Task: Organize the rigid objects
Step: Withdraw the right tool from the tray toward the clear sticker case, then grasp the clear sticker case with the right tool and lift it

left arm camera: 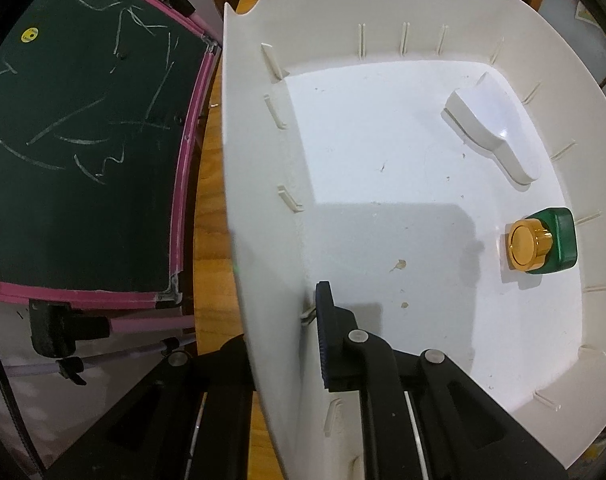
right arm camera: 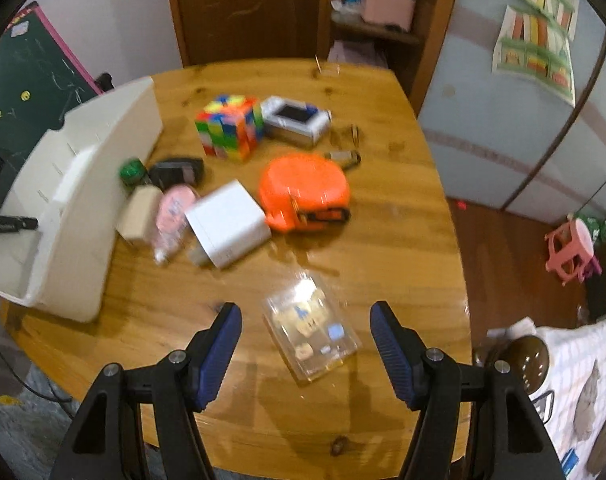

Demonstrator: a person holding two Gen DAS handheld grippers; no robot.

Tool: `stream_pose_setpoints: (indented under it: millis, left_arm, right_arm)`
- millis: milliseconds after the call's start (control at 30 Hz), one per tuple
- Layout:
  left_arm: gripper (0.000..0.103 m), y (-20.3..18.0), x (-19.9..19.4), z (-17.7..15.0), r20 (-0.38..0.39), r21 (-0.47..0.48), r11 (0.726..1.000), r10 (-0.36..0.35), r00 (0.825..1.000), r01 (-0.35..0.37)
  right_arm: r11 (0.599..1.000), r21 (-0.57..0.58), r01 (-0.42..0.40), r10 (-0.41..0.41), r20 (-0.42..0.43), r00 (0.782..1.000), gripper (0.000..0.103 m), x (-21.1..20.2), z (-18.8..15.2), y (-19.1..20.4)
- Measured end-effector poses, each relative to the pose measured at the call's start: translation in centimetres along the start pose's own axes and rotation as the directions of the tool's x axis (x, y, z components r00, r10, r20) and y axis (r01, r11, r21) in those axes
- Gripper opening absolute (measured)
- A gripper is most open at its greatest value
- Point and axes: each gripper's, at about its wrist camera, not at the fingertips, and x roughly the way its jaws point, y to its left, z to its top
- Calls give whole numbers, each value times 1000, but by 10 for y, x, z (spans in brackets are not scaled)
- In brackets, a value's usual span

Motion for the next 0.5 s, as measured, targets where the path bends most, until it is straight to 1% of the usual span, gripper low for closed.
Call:
stream_pose_setpoints:
  millis: [200,367,500]
  left_arm:
    - [13,0,3,0,-1,32,999,20,1000,-20]
    - [13,4,3,-1,-2,15,1000,4,1000,-4]
    - [13,4,3,-2,0,15,1000,8,1000,-8]
  right_arm:
    - [1000,-17,-16,15,-60,998,68,27,-10,-5]
    - [999,-47,-3,-1,-82,997,68,45,-8,0]
    - [999,-53,-9,4,-96,995,68,54,-6,3]
